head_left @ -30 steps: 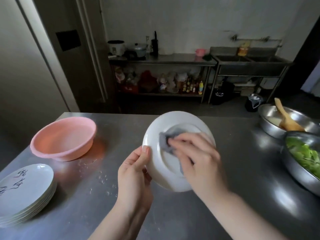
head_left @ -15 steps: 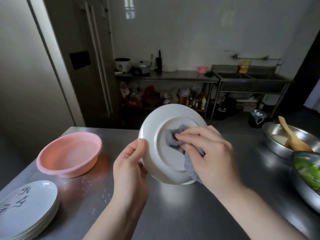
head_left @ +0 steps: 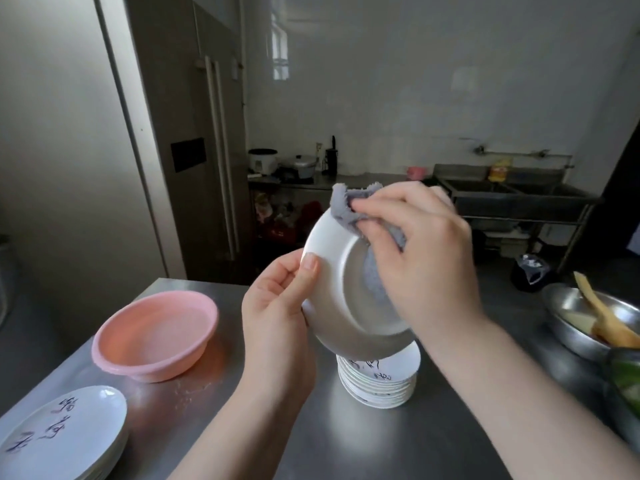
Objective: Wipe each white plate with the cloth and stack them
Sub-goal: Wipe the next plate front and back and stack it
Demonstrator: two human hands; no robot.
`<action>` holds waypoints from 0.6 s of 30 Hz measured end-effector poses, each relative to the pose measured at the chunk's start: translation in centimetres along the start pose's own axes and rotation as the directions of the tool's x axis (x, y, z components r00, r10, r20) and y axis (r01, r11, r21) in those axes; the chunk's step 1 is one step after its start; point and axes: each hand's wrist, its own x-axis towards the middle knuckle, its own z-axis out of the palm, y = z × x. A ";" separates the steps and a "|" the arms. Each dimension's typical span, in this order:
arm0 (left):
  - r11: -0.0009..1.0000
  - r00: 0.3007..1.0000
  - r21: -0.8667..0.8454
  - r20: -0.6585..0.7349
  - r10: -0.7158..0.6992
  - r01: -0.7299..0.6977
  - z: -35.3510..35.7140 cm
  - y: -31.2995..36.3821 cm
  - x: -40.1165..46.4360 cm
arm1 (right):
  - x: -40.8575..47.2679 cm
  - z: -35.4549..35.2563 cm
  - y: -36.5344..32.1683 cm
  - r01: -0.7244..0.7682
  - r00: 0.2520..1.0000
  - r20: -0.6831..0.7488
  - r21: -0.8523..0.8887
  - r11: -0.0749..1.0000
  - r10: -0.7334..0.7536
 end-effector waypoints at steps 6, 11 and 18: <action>1.000 0.999 -0.019 0.030 0.018 -0.017 -0.3 -0.1 0.4 | -0.2 0.0 -0.5 0.112 0.992 0.064 0.013 0.994 -0.113; 0.997 0.998 -0.043 0.032 -0.055 0.056 -0.8 -1.3 -0.1 | -1.1 0.8 -0.7 0.173 0.969 0.182 -0.037 0.984 -0.164; 0.976 0.977 -0.084 -0.058 -0.207 0.202 -1.5 -2.3 0.6 | -0.5 -0.9 6.1 -0.233 0.970 0.083 0.025 0.972 0.230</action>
